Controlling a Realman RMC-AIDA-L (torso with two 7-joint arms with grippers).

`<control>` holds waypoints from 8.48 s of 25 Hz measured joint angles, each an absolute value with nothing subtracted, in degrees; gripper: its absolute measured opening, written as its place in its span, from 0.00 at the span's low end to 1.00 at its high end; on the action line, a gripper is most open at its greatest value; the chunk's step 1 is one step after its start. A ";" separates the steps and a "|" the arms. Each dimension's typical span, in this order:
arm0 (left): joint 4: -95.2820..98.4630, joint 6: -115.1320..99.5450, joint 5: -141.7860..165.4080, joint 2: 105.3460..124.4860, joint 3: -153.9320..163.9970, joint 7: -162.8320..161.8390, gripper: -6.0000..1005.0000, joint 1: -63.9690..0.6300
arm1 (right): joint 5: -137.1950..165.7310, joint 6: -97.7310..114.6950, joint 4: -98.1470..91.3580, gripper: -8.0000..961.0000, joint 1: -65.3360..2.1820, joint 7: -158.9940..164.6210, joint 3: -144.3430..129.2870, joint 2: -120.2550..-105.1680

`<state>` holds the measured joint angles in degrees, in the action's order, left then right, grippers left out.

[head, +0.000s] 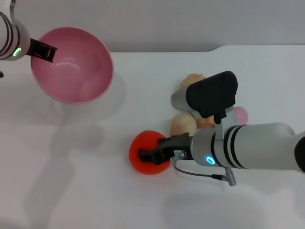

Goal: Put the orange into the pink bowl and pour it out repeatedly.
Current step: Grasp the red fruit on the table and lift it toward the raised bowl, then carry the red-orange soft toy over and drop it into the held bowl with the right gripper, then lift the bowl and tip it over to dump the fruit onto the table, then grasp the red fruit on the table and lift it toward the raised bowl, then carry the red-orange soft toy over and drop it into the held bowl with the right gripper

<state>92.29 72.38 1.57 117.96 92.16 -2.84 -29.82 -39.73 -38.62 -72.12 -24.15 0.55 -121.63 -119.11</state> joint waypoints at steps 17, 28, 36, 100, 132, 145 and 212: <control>92.01 71.98 1.48 117.93 92.98 -1.40 0.05 -30.03 | -38.38 -39.66 -77.82 0.22 -23.41 -1.52 -121.81 -118.67; 89.66 71.89 -0.03 118.10 94.32 -0.54 0.06 -29.85 | -24.30 -52.99 -105.22 0.14 -15.37 -1.53 -114.17 -119.13; 88.36 71.72 -5.08 118.21 97.95 -0.46 0.06 -30.21 | -22.17 -55.06 -110.32 0.08 -15.67 -1.56 -112.86 -119.01; 85.21 63.98 61.47 119.06 154.29 9.70 0.08 -24.72 | -25.93 -54.39 -90.20 0.60 -11.10 0.00 -91.38 -118.83; 97.66 72.86 -4.04 118.05 94.90 -2.10 0.09 -23.76 | -39.72 -45.69 -85.91 0.66 -17.78 -9.59 -108.82 -119.04; 96.37 72.83 -6.14 117.83 87.72 0.86 0.10 -22.93 | -46.20 -40.71 -75.71 0.67 -26.13 -9.34 -117.01 -119.20; 90.52 69.79 -17.33 118.08 100.37 3.09 0.12 -29.31 | -38.70 -53.27 -103.36 0.22 -16.28 -12.73 -107.60 -119.08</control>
